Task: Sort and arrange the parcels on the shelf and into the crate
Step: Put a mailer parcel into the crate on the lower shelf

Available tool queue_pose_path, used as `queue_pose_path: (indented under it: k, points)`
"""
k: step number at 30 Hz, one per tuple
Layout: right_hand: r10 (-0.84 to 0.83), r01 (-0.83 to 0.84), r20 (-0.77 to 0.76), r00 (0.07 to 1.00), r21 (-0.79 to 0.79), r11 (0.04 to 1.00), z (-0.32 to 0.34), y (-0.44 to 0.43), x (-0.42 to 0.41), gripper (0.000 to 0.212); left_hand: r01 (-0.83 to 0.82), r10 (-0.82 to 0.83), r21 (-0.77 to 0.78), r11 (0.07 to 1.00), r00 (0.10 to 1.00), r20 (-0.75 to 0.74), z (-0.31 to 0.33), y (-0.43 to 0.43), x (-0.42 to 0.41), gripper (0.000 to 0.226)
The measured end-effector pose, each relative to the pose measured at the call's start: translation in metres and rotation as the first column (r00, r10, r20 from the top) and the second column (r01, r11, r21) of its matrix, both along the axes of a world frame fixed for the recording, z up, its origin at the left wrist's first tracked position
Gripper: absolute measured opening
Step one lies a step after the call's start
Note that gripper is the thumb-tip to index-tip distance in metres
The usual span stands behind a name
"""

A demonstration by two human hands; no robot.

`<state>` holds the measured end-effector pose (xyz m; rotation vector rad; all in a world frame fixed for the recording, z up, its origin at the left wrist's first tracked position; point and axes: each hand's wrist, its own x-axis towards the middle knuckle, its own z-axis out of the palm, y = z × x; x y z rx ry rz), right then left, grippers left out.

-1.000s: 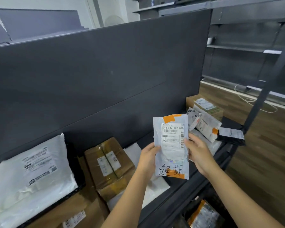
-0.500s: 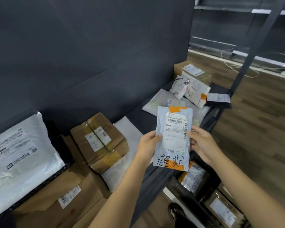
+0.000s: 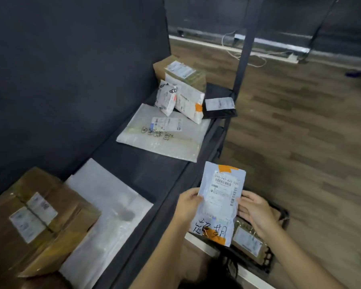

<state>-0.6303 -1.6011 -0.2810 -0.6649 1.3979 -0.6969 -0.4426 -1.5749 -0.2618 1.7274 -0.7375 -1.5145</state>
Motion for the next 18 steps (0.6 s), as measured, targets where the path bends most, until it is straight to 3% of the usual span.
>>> queue_pose_path:
  k: [4,9,14,18]
  points:
    - [-0.015,0.026,-0.091,0.996,0.118,0.993,-0.048,-0.005,-0.028,0.021,0.012,-0.012,0.116,0.993,1.0,0.001,-0.053,-0.012,-0.032,0.035]
    - [-0.053,0.057,-0.019,0.998,0.259,0.964,-0.107,-0.025,-0.032,0.036,0.118,-0.134,0.196,0.974,0.988,0.071,-0.13,-0.04,-0.041,0.039]
    - [-0.204,0.17,0.06,0.977,0.355,0.919,-0.219,-0.051,-0.019,0.029,0.264,-0.32,0.234,0.936,0.914,0.249,-0.249,-0.074,-0.044,0.04]
    - [-0.237,0.215,0.021,0.971,0.341,0.915,-0.31,-0.061,-0.012,0.031,0.262,-0.361,0.36,0.895,0.901,0.241,-0.334,-0.098,-0.048,0.046]
